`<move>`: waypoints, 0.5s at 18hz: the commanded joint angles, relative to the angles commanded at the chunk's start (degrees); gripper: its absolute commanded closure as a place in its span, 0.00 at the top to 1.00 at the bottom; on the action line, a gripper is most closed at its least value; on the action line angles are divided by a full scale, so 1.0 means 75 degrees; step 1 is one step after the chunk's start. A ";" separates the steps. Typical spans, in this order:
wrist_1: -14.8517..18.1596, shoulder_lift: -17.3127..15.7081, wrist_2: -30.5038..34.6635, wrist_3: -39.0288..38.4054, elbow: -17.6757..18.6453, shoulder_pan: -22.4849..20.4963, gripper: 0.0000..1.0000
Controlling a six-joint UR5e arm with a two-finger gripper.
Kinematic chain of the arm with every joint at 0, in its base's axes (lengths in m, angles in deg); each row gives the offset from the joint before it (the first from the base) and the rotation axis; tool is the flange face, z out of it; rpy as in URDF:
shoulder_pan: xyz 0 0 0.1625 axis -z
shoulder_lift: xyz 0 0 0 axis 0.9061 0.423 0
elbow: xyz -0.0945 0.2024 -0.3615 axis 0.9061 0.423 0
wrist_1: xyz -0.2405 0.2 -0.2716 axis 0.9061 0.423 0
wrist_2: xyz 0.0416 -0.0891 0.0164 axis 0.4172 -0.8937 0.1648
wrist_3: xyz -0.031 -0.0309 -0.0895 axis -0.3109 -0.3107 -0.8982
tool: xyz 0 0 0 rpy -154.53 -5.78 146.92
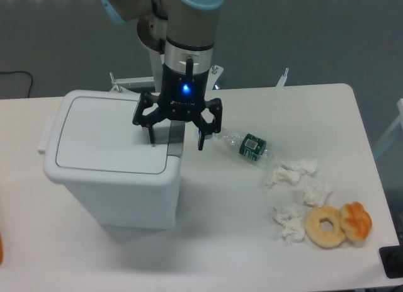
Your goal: Close the trash can
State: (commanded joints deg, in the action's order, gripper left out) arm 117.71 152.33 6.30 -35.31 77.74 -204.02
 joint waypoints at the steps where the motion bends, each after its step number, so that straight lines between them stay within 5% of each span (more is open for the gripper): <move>1: 0.0012 -0.0023 -0.0047 -0.0070 -0.0117 0.0000 1.00; 5: 0.0421 -0.0035 -0.0386 -0.0117 -0.0527 -0.0047 1.00; 9: 0.0364 0.0058 -0.0375 0.0069 -0.0587 -0.0409 1.00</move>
State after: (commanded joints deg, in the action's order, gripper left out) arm 120.44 152.76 3.48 -34.79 73.34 -207.09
